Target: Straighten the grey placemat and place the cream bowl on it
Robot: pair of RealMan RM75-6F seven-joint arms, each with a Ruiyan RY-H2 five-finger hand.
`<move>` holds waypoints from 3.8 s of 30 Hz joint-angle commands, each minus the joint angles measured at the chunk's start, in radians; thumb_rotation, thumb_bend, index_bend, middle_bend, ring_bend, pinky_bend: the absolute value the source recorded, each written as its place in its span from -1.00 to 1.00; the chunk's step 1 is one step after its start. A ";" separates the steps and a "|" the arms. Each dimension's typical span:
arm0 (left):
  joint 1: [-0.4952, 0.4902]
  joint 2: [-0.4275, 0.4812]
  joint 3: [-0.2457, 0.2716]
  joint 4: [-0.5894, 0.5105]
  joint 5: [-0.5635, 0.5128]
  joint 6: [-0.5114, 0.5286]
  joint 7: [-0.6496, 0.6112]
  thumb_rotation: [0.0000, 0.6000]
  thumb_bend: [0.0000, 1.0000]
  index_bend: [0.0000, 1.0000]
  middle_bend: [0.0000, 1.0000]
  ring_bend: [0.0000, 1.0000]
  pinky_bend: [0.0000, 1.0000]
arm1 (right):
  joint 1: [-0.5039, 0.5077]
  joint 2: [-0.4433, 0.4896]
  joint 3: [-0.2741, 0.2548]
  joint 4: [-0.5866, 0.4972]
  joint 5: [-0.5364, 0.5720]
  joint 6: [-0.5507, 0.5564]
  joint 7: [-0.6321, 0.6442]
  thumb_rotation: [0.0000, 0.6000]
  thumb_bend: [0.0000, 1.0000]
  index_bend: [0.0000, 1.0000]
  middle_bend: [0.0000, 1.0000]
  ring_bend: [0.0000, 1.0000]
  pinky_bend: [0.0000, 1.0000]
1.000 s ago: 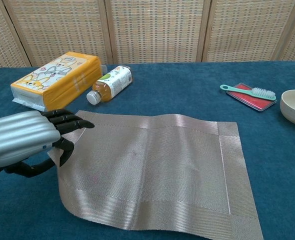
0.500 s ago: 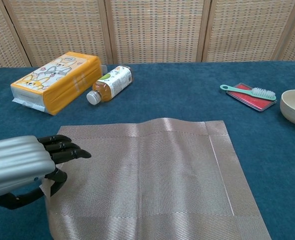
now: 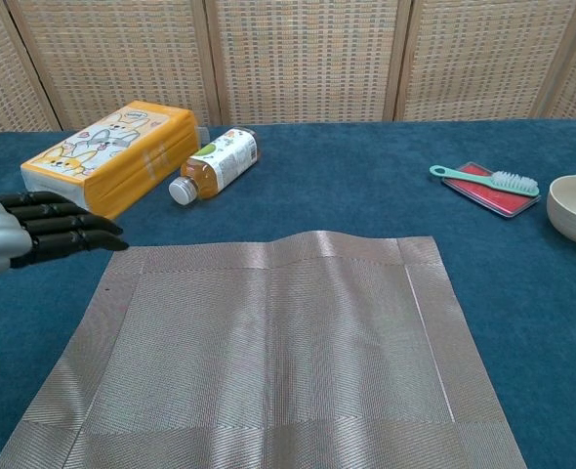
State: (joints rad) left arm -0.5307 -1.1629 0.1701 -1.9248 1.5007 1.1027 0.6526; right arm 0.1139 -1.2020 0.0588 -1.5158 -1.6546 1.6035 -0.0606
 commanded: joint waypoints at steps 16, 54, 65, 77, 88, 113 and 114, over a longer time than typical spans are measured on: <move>0.180 0.059 -0.206 0.030 -0.195 0.369 -0.219 1.00 -1.00 -1.00 -1.00 -1.00 -1.00 | 0.189 0.031 0.096 0.047 0.278 -0.441 0.068 1.00 -1.00 -1.00 -1.00 -1.00 -1.00; 0.229 0.081 -0.294 0.125 -0.223 0.329 -0.374 1.00 -1.00 -1.00 -1.00 -1.00 -1.00 | 0.427 -0.322 0.146 0.511 0.534 -0.685 -0.016 1.00 -0.05 0.43 -1.00 -1.00 -1.00; 0.237 0.092 -0.298 0.123 -0.208 0.316 -0.395 1.00 -1.00 -1.00 -1.00 -1.00 -1.00 | 0.433 -0.117 0.092 0.214 0.256 -0.538 0.033 1.00 -0.06 0.43 -1.00 -1.00 -1.00; 0.239 0.101 -0.303 0.121 -0.208 0.295 -0.409 1.00 -1.00 -1.00 -1.00 -1.00 -1.00 | 0.646 0.073 0.051 -0.141 -0.016 -0.723 -0.025 1.00 -0.07 0.43 -1.00 -1.00 -1.00; 0.233 0.105 -0.312 0.130 -0.229 0.264 -0.422 1.00 -1.00 -1.00 -1.00 -1.00 -1.00 | 0.826 -0.091 0.105 -0.178 0.108 -0.965 -0.225 1.00 -0.07 0.42 -1.00 -1.00 -1.00; 0.228 0.114 -0.324 0.134 -0.253 0.236 -0.434 1.00 -1.00 -1.00 -1.00 -1.00 -1.00 | 0.964 -0.342 0.025 -0.088 0.455 -1.002 -0.593 1.00 -0.07 0.41 -1.00 -1.00 -1.00; 0.228 0.114 -0.325 0.135 -0.253 0.235 -0.435 1.00 -1.00 -1.00 -1.00 -1.00 -1.00 | 0.965 -0.341 0.018 -0.087 0.457 -0.999 -0.595 1.00 -0.07 0.41 -1.00 -1.00 -1.00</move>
State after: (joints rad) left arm -0.3026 -1.0486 -0.1544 -1.7901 1.2476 1.3380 0.2176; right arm 1.0777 -1.5427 0.0822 -1.6050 -1.2006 0.6012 -0.6532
